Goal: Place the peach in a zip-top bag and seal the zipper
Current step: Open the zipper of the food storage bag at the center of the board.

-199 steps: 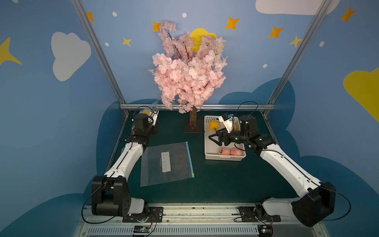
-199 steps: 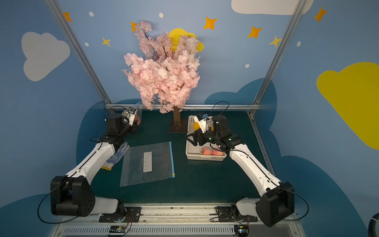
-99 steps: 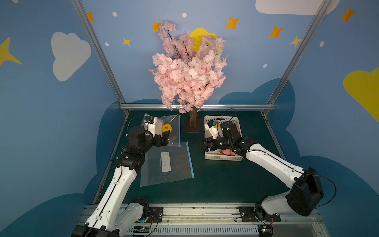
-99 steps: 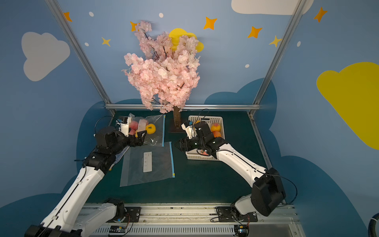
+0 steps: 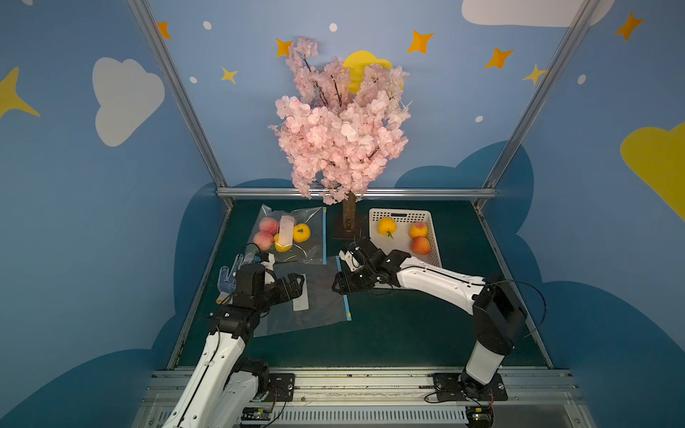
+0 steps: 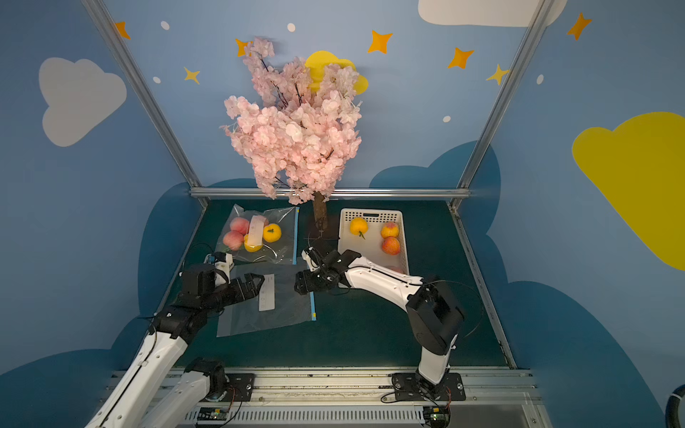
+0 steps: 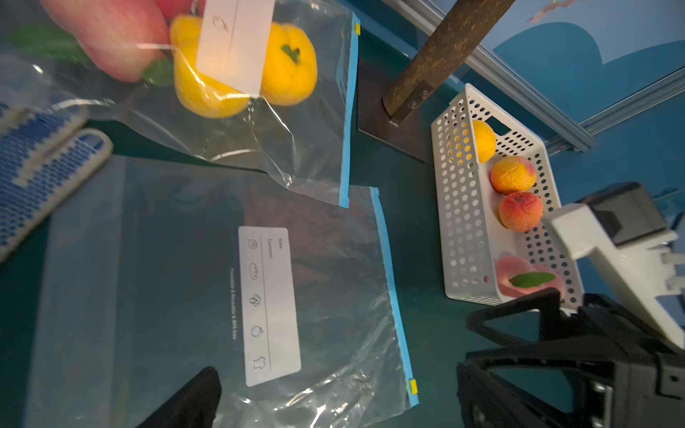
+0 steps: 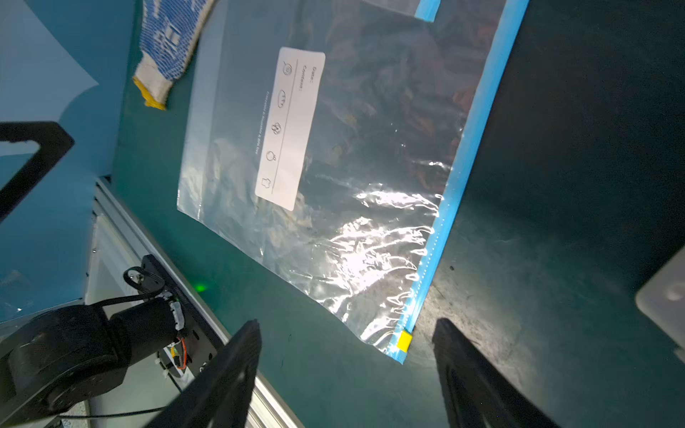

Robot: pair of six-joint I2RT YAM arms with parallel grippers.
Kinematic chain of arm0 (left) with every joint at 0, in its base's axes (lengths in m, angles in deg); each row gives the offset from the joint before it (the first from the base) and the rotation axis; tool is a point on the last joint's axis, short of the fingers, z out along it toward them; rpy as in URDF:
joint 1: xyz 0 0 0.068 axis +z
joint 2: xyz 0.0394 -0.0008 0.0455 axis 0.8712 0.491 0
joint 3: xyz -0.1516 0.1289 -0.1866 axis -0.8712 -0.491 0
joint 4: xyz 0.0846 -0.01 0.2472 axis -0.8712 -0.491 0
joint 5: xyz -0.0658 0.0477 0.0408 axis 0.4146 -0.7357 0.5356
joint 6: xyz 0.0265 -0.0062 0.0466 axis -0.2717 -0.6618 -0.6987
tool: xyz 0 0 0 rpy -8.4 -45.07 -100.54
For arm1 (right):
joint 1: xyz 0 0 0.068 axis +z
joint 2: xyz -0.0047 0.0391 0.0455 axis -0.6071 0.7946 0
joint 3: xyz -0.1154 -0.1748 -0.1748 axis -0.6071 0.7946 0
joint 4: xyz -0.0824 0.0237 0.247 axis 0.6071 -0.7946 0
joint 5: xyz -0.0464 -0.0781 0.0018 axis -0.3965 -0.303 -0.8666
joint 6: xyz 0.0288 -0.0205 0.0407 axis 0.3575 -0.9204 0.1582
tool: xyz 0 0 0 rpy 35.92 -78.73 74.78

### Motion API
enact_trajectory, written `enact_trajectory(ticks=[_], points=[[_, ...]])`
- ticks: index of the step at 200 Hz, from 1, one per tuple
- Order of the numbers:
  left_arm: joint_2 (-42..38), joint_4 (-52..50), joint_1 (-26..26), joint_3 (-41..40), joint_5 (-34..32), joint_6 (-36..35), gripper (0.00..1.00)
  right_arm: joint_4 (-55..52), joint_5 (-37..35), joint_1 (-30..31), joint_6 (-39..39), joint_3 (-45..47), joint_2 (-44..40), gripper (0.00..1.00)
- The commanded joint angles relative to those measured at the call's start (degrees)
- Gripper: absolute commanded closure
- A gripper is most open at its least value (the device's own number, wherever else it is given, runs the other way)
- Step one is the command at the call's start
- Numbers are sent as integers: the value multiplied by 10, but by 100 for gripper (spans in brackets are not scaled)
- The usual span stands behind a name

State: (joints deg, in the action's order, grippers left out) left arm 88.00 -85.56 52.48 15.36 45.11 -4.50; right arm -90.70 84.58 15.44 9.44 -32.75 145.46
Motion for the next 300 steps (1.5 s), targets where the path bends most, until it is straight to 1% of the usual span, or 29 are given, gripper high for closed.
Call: enact_trajectory(ticks=[1, 21, 39, 50, 69, 87, 116, 128, 146, 179, 202, 237, 262, 286, 300], points=[[13, 14, -1, -23, 77, 60, 0, -76, -11, 3, 25, -33, 42, 28], [48, 33, -4, -40, 96, 85, 0, -80, -10, 6, 47, -29, 60, 30], [81, 55, -21, -51, 105, 102, 2, -77, -10, 5, 64, -17, 63, 31], [98, 71, -36, -58, 105, 110, 6, -70, 1, 5, 75, -10, 66, 33], [126, 102, -58, -72, 120, 123, 15, -55, 29, 7, 91, 5, 70, 43], [153, 103, -71, -74, 130, 126, 21, -45, 40, 10, 105, 21, 68, 48], [192, 94, -92, -73, 130, 128, 35, -50, 32, 19, 114, 38, 69, 49], [206, 92, -99, -71, 124, 131, 38, -51, 36, 22, 113, 40, 74, 49], [228, 92, -109, -70, 121, 138, 45, -48, 43, 26, 113, 40, 82, 50], [277, 84, -124, -70, 100, 143, 54, -34, 61, 26, 114, 39, 92, 53], [325, 69, -127, -56, 106, 136, 61, -29, 66, 19, 116, 41, 101, 55], [364, 68, -140, -49, 94, 132, 63, 17, 96, 10, 110, 46, 104, 56], [373, 64, -143, -47, 85, 131, 65, 110, 148, 5, 119, 61, 95, 57], [374, 59, -144, -48, 78, 131, 66, 199, 196, -8, 160, 79, 97, 58], [373, 56, -145, -49, 75, 129, 67, 249, 212, -14, 182, 96, 96, 59]])
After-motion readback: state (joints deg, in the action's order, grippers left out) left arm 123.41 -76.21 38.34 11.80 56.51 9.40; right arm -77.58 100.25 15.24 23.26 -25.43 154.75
